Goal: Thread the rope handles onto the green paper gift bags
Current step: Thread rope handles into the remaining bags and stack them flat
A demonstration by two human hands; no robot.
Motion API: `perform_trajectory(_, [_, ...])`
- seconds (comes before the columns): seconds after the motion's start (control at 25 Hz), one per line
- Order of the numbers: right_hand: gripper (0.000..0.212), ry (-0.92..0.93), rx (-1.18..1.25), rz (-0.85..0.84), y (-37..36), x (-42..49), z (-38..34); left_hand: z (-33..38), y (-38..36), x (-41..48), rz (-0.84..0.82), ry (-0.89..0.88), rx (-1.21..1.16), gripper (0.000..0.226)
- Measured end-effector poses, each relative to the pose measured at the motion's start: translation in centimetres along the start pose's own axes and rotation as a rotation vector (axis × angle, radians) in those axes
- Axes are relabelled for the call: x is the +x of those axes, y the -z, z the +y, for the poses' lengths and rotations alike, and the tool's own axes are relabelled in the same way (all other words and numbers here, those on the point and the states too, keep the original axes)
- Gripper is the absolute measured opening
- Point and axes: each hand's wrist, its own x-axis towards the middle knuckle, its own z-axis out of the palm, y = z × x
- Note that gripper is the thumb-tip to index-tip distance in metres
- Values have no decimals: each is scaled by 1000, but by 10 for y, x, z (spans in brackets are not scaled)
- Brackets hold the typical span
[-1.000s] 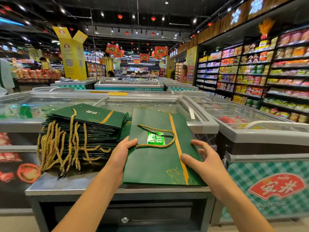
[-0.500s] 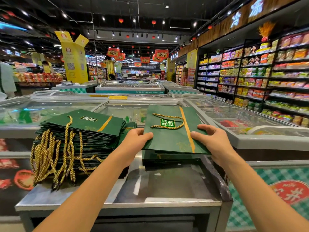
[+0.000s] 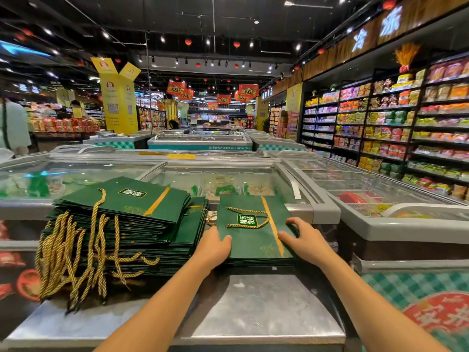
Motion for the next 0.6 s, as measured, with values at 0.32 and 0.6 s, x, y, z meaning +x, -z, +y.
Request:
perform_trajectory(0.32, [59,50,-310,-10,-9,14,-6,15,2,-20,112,-253,117,69])
perform_trajectory(0.6, [68,189,-412,-103,-38,49,-23,23,-9,50,-17,-327,691,60])
